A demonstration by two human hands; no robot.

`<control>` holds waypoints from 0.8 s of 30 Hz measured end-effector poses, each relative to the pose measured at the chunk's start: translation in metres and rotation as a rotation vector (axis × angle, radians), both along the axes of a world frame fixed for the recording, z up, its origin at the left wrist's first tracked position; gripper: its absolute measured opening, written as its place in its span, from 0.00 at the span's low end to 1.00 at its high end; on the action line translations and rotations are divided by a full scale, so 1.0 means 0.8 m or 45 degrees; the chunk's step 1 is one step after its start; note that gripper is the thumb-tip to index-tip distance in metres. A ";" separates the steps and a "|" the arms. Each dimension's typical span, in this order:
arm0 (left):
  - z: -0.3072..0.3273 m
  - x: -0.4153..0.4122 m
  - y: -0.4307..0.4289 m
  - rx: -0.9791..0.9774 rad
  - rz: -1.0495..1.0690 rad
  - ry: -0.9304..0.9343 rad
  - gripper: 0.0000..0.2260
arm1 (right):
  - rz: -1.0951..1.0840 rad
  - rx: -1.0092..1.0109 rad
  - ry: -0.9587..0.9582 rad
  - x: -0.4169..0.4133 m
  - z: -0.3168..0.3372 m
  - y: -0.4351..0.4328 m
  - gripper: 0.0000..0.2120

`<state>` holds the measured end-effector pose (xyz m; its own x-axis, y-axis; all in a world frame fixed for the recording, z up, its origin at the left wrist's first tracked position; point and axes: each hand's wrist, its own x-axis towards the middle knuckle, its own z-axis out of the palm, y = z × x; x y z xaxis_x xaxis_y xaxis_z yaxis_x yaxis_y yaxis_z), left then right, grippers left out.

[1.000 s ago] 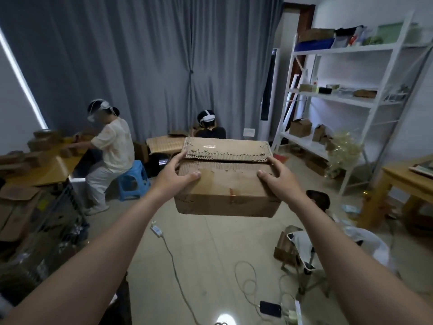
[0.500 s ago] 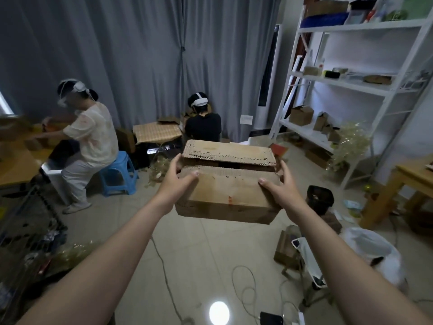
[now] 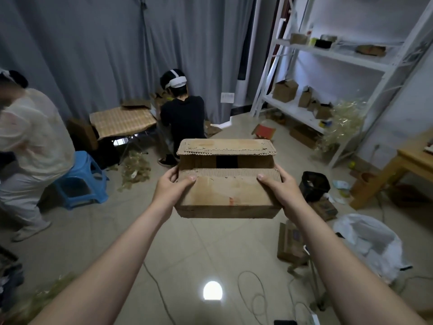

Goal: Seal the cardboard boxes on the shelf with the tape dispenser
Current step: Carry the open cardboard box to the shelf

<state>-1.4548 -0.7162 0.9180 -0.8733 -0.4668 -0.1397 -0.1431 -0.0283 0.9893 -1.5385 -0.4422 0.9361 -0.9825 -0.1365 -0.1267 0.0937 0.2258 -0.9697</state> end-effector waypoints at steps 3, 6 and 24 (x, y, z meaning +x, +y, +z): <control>0.006 -0.056 -0.021 -0.021 -0.035 0.032 0.21 | -0.082 -0.018 0.019 -0.041 0.004 -0.018 0.31; 0.013 -0.116 -0.032 -0.071 -0.072 0.051 0.15 | -0.140 0.008 0.062 -0.084 0.012 -0.027 0.29; 0.040 -0.580 0.029 -0.196 -0.291 0.054 0.08 | -0.355 -0.065 0.047 -0.513 -0.019 0.031 0.34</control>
